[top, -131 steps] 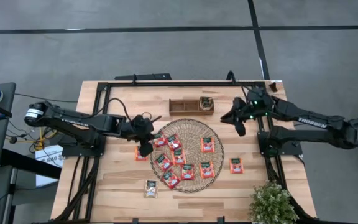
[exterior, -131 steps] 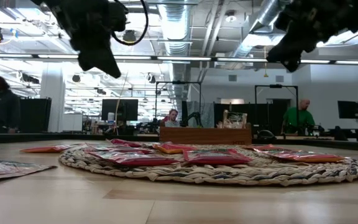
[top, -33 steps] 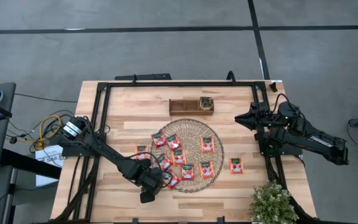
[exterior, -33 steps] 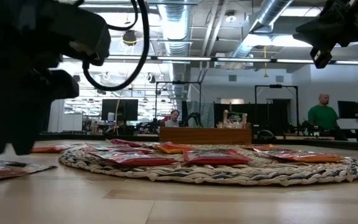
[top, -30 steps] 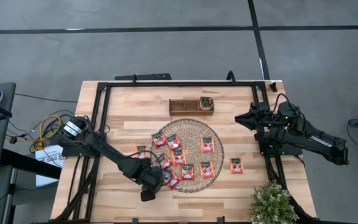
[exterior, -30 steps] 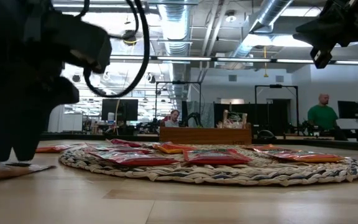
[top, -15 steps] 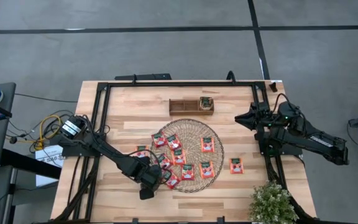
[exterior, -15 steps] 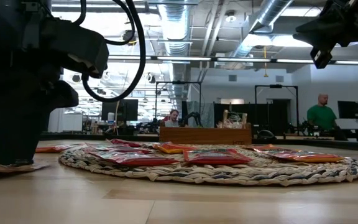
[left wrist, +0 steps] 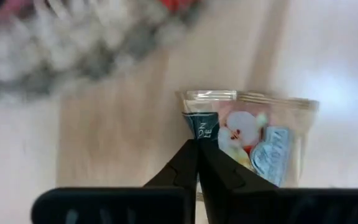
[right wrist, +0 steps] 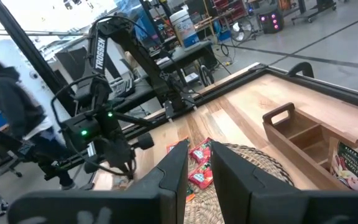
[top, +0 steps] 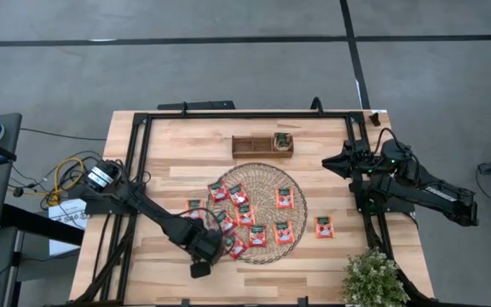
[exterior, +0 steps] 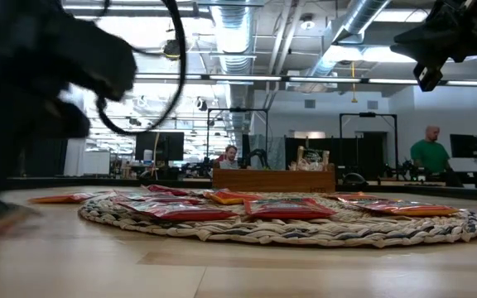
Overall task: Pick & Place Tea
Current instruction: Put the brown tea bag into the right slot of the wooden organizer
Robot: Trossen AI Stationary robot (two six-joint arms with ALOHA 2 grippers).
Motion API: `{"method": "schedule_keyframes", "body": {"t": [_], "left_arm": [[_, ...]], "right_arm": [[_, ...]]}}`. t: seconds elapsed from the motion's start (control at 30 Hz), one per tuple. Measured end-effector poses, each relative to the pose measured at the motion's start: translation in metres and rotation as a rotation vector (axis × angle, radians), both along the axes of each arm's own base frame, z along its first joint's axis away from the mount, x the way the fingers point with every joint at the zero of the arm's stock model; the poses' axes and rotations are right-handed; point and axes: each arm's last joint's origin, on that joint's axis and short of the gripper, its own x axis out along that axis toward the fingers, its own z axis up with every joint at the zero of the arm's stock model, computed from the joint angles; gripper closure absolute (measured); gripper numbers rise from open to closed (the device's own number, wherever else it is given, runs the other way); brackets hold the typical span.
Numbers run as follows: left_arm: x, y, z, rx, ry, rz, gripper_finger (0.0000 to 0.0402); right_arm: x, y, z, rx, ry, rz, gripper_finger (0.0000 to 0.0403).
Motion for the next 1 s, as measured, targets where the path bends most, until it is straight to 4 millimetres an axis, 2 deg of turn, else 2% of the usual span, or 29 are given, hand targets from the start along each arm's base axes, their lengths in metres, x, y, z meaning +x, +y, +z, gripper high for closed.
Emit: {"method": "schedule_keyframes", "body": {"t": [0.17, 0.37, 0.47, 0.6, 0.87, 1.0], "left_arm": [[0.003, -0.009, 0.037, 0.059, 0.048, -0.019, 0.0401], [0.013, -0.005, 0.096, 0.317, -0.056, -0.001, 0.0401], [0.02, 0.01, 0.119, 0.503, -0.133, 0.028, 0.0401], [0.036, 0.036, 0.139, 0.711, -0.225, 0.0, 0.0401], [0.089, 0.1, 0.158, 0.925, -0.404, -0.082, 0.0401], [0.11, 0.129, 0.169, 1.008, -0.492, -0.121, 0.0401]], "right_arm": [[0.0, 0.0, 0.0, 0.015, -0.001, 0.001, 0.034], [0.0, 0.001, 0.001, 0.034, -0.01, 0.045, 0.034], [0.001, 0.002, 0.003, 0.057, -0.029, 0.085, 0.034], [0.005, 0.002, 0.006, 0.071, -0.046, 0.142, 0.034], [0.022, -0.004, 0.003, 0.124, 0.001, 0.176, 0.034], [0.033, -0.008, 0.005, 0.118, -0.012, 0.188, 0.034]]}}
